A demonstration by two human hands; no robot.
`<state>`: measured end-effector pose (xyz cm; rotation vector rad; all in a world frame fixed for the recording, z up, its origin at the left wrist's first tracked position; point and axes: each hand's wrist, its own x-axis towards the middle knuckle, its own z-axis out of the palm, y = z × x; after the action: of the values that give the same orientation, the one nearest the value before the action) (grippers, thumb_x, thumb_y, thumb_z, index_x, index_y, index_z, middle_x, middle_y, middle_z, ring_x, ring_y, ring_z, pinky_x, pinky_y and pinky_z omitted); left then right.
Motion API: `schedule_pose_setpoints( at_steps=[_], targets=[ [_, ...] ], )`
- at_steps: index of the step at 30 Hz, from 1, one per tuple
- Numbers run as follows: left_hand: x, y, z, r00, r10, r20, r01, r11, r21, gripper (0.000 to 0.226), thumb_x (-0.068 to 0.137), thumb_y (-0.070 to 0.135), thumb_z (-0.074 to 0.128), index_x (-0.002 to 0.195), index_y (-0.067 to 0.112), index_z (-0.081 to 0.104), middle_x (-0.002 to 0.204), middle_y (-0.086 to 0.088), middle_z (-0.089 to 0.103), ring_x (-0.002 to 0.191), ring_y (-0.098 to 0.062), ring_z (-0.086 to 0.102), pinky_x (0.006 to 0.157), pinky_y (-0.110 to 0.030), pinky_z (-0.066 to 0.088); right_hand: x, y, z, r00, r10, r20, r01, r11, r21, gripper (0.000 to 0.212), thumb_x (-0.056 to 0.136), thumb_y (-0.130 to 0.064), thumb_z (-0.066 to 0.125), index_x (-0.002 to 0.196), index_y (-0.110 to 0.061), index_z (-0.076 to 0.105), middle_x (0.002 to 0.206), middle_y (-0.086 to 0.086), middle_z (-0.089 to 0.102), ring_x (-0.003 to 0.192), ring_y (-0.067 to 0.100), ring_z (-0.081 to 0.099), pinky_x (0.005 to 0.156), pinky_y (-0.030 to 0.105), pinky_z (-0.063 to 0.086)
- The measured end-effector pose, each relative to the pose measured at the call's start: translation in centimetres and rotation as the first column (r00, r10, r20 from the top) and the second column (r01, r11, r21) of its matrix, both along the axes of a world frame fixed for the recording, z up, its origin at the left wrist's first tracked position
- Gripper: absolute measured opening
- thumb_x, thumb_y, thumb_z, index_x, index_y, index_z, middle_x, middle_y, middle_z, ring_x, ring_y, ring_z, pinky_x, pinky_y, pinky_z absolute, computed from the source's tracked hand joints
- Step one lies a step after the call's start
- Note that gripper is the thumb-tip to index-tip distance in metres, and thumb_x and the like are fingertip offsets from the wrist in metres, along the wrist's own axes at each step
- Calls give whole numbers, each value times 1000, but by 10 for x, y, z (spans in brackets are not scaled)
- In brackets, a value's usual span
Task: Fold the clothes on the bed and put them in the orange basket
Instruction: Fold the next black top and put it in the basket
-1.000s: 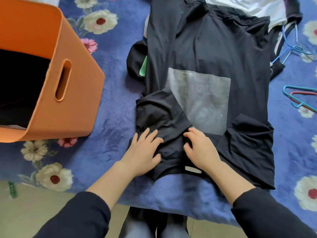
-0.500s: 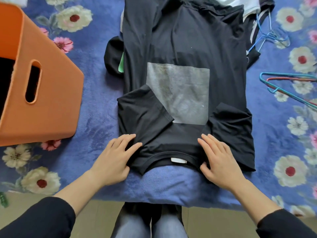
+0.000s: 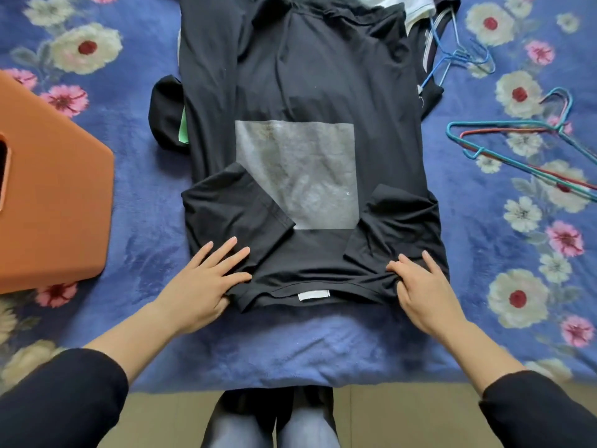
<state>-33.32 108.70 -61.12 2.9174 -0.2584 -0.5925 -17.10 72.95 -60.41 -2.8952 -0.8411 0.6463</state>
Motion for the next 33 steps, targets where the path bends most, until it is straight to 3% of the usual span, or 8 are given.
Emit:
schedule_pose_setpoints(
  at_steps=[4,7,10,14,17,21,25,33],
  targets=[
    [26,4,30,928,182,-326,-216,974,-72,45,97,32,29,127,19,59,144,3,48,138,-20,38,114,-28,21,35,21,23,968,-208,-138,211,977,4,21,93,-11,40,104,-10,58,94,22,66,91,43,56,72,41,40],
    [42,1,48,856,296,-425,-363,928,-85,58,96,55,35,69,7,52,73,-8,63,71,-25,57,68,-34,43,54,24,37,962,-197,-192,201,980,3,21,91,-13,38,81,-12,56,74,12,58,81,39,52,67,40,38],
    [36,-14,68,776,265,-572,-372,925,-78,62,91,61,46,56,10,41,54,0,50,52,-15,48,55,-29,38,54,22,53,923,-154,-353,127,987,-100,29,89,-13,40,61,-12,42,66,6,50,74,31,49,61,36,34],
    [-1,-47,86,472,66,-879,-312,945,-97,38,70,39,73,58,13,47,42,8,44,36,-3,40,41,-22,31,26,2,54,712,-74,-699,-268,890,-368,20,70,-28,48,54,-18,42,71,7,48,70,20,42,65,38,37],
    [-21,-59,82,274,30,-961,-364,929,-74,19,56,20,67,59,17,48,57,0,51,50,-18,48,43,-21,30,13,-13,51,612,-202,-765,-244,872,-425,11,55,-28,50,56,-17,46,66,0,46,66,19,36,63,36,31],
    [11,-38,80,422,77,-903,-461,876,-141,19,57,8,59,55,17,42,54,2,45,44,-12,42,42,-22,25,36,-5,58,655,-195,-730,-43,955,-293,24,69,-15,54,50,-17,41,54,-4,37,61,15,30,60,30,31],
    [62,9,85,590,338,-733,-657,729,-192,15,48,11,52,61,16,46,58,-2,46,50,-16,44,48,-25,30,76,15,63,840,-202,-504,179,979,-94,26,79,-14,51,56,-10,38,55,4,38,58,19,36,56,34,30],
    [155,61,122,731,443,-519,-639,711,-293,25,50,13,44,72,5,50,54,-3,43,41,-15,39,37,-24,28,161,79,81,978,-177,-113,184,982,51,28,83,-18,46,60,-10,32,57,10,39,63,33,40,54,37,28]
  ],
)
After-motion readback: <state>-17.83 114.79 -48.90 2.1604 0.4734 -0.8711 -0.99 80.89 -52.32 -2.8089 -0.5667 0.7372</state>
